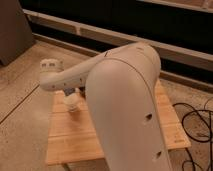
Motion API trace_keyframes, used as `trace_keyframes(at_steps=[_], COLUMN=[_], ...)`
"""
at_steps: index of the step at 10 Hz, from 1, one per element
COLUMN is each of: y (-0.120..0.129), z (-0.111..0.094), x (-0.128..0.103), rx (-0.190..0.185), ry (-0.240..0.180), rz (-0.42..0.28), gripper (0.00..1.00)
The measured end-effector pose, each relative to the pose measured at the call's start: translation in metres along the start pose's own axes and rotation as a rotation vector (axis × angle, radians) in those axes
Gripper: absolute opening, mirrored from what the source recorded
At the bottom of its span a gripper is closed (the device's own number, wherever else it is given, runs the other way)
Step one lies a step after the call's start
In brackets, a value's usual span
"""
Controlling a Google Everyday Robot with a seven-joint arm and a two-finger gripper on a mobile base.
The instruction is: Place the white sponge in the ceramic cup
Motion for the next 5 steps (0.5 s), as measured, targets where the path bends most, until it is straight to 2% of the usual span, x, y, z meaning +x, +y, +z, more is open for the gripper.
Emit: trace_keyframes(at_steps=[5], y=[0.016], z=[0.001], x=[0.010], rx=[-0.021], ry=[0.012], rz=[-0.009], gripper=[0.00])
